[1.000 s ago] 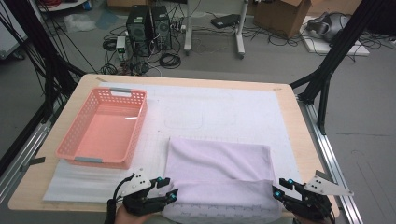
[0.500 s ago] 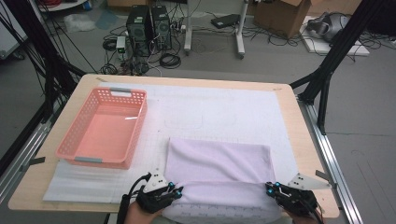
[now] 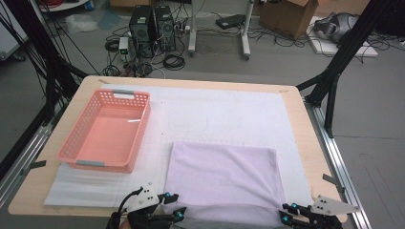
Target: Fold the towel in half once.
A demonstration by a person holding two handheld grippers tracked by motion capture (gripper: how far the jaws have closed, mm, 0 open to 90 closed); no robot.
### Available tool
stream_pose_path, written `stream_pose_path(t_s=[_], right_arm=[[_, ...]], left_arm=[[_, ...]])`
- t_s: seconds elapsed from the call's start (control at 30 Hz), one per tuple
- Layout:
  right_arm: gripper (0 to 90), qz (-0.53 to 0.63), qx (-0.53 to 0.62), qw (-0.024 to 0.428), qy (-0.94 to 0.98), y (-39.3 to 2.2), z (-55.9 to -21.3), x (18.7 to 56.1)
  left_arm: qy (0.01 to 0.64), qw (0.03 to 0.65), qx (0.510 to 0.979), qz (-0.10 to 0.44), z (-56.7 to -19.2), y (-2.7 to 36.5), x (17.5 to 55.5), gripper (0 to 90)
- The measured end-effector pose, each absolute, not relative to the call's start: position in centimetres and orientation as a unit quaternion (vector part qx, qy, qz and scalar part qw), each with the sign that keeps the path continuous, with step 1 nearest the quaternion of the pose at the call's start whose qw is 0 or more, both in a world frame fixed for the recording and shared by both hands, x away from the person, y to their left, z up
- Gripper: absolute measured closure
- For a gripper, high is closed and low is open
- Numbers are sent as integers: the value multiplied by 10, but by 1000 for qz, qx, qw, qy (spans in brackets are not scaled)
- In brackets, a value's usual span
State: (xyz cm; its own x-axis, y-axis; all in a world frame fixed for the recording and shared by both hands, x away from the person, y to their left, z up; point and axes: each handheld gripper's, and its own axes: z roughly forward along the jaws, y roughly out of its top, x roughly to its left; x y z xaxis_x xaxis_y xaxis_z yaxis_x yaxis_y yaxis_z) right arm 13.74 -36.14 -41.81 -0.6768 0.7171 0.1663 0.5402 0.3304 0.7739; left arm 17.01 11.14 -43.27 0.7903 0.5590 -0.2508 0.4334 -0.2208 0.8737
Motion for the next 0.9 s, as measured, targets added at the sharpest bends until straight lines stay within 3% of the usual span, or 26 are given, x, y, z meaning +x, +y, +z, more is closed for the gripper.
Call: stream_pose_path(t_s=[0.1,0.27,0.47,0.5,0.57,0.63,0.73,0.9], right_arm=[[632,459,401,120,784,-368,-411,144],[720,433,449,171,763,-366,-416,172],[675,388,478,179,767,-349,-438,214],[686,382,481,179,768,-346,-441,219],[813,369,487,188,769,-344,-446,225],[877,370,486,193,768,-346,-445,226],[888,371,496,216,755,-354,-440,223],[842,365,506,203,755,-359,-444,223]], left_arm=[[331,549,763,80,-426,117,184,433],[358,547,749,107,-426,122,211,435],[381,538,743,113,-435,124,233,432],[383,539,742,112,-436,124,234,429],[386,540,739,113,-438,125,234,428],[386,537,741,114,-440,126,234,427],[392,539,737,114,-441,126,234,425],[398,534,736,119,-442,126,235,418]])
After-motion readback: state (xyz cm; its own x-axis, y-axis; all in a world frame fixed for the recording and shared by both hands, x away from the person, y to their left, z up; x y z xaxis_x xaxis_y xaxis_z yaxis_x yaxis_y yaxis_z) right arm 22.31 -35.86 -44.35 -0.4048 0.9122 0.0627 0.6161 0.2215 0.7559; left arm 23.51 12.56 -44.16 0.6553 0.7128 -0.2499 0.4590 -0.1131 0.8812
